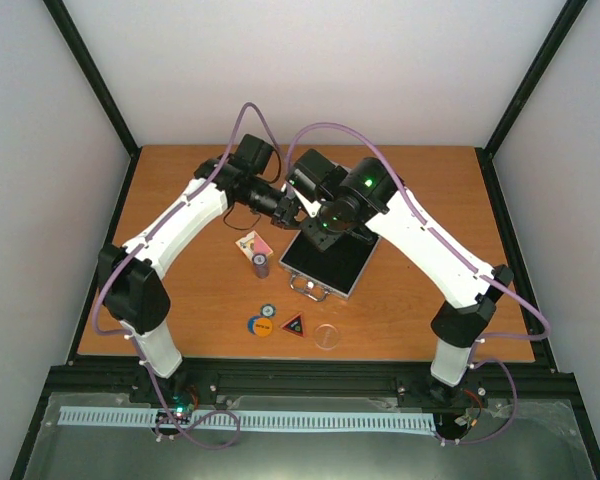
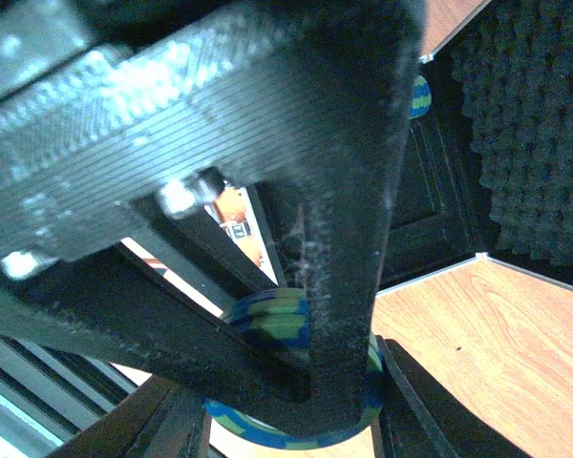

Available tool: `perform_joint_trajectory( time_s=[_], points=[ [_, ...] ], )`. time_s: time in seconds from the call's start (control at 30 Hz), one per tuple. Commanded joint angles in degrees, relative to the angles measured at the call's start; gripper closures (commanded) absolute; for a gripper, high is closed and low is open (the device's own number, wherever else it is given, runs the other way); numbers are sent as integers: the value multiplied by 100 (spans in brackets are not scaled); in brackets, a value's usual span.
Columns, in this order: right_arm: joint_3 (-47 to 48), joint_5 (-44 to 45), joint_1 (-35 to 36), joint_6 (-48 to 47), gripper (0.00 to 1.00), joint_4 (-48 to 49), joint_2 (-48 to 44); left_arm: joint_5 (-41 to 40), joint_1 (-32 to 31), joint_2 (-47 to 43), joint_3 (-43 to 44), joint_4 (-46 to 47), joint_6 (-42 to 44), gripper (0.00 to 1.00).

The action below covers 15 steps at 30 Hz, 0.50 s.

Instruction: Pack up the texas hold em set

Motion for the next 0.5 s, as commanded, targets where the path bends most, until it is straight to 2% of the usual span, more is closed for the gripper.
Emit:
perform_joint_trajectory(
  time_s=[0.0, 0.07, 0.2, 0.27, 0.33, 0.47],
  points=[
    [59, 903, -178, 22, 94, 1297, 322, 117, -593, -245, 443, -655, 368, 99],
    [59, 992, -178, 49, 85, 1287, 325, -8, -589, -274, 464, -632, 331, 99],
    [59, 1055, -178, 67, 77, 1295, 313, -62, -586, -263, 490, -604, 252, 99],
    [63, 1111, -178, 96, 68, 1304, 310, -84, -583, -247, 499, -611, 238, 99],
    [59, 1126, -178, 86, 65, 1296, 292, -63, -582, -229, 515, -598, 214, 99],
    [51, 1112, -178, 103, 47, 1289, 252, -111, -582, -230, 528, -539, 133, 99]
  ],
)
